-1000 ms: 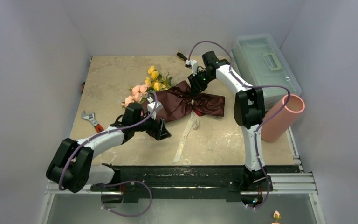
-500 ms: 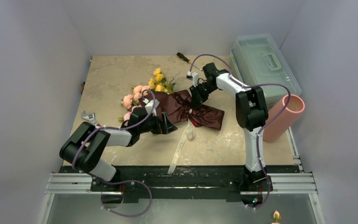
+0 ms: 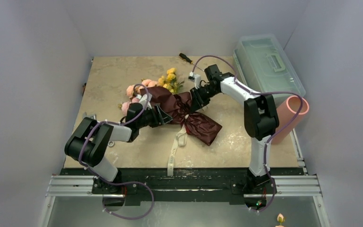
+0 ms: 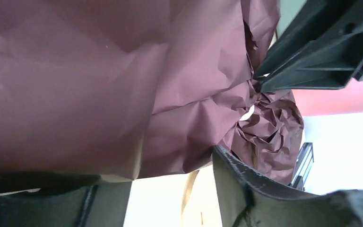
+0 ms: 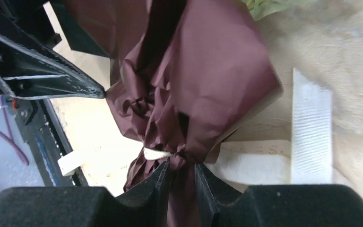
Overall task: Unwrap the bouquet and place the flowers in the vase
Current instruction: Adjust the fake flower at the center of the board.
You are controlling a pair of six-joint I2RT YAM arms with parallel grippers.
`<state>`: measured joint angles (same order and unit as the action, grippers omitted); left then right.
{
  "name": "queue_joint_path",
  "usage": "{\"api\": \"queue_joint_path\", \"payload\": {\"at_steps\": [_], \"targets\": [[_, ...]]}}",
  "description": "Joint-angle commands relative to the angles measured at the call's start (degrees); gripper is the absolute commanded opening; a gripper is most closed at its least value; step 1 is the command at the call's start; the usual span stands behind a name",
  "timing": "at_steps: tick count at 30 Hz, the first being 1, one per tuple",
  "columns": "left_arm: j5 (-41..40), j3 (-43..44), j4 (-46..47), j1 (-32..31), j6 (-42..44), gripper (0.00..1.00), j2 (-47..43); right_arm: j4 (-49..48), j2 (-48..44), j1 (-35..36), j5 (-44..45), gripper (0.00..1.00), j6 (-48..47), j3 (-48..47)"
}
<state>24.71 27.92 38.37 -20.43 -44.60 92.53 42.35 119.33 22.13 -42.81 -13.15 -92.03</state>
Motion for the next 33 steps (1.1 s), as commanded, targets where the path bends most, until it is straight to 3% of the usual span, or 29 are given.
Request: {"api": "queue_joint_path", "payload": {"at_steps": [1,11,21,22,24,26,29,33], "targets": [[1.78,1.52,5.06,0.47,-1.92,0.54,-0.97,-5.13,-7.31,0.46,6.94,0.29,3.50,2.17],[3.67,4.22,6.90,0.39,-1.31,0.29,0.70,-8.14,-5.82,2.29,18.34,0.22,1.65,6.23],[2.23,4.40,5.60,0.92,-2.37,0.08,1.50,-5.75,-9.34,2.15,13.31,0.19,-0.69,0.86],[3.14,4.26,5.95,1.07,-2.54,0.14,1.18,-5.92,-9.64,1.99,13.42,0.19,-0.44,0.48],[4.92,4.10,5.27,1.09,-2.35,0.56,-0.57,-6.04,-9.81,1.82,14.25,0.20,-0.08,-0.10],[4.85,3.26,2.87,1.11,-2.52,0.79,-3.18,-6.08,-9.69,1.73,15.66,0.20,-0.12,-0.12],[3.75,0.96,-0.80,0.73,-3.05,0.93,-6.58,-6.41,-9.78,1.34,16.83,0.20,-0.23,0.11],[-0.46,-2.35,-1.39,-1.76,-3.97,0.98,-6.08,-8.78,-9.91,1.22,20.24,0.20,-0.38,0.22]]}}
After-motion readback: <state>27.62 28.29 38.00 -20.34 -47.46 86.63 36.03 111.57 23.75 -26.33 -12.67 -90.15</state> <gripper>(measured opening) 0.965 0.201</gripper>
